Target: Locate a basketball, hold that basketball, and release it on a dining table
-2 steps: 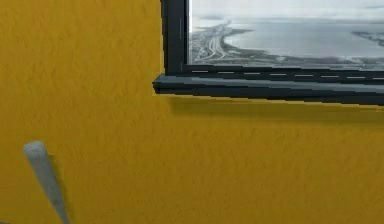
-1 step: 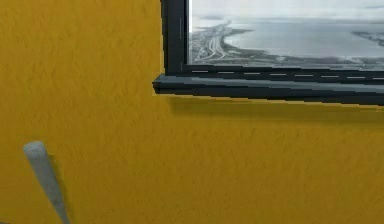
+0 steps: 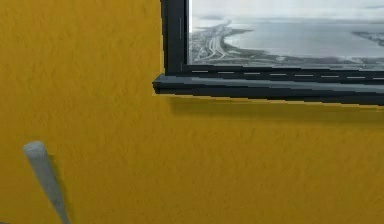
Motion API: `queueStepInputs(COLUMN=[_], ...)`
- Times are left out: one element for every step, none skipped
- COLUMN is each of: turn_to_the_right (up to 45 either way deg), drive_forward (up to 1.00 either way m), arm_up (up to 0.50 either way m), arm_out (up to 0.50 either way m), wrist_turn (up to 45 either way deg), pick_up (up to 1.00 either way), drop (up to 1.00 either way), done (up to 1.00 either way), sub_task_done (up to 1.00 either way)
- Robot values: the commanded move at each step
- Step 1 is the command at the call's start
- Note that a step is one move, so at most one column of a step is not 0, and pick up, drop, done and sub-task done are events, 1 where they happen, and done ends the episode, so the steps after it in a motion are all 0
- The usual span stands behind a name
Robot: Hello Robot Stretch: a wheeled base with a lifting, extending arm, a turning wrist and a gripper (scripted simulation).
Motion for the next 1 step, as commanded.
queueStepInputs(turn_to_the_right=[0.0], drive_forward=[0.0], arm_up=[0.0], arm_out=[0.0], wrist_turn=[45.0], pick_up=[0.0], drop=[0.0], done=[0.0], sub_task_done=[0.0])
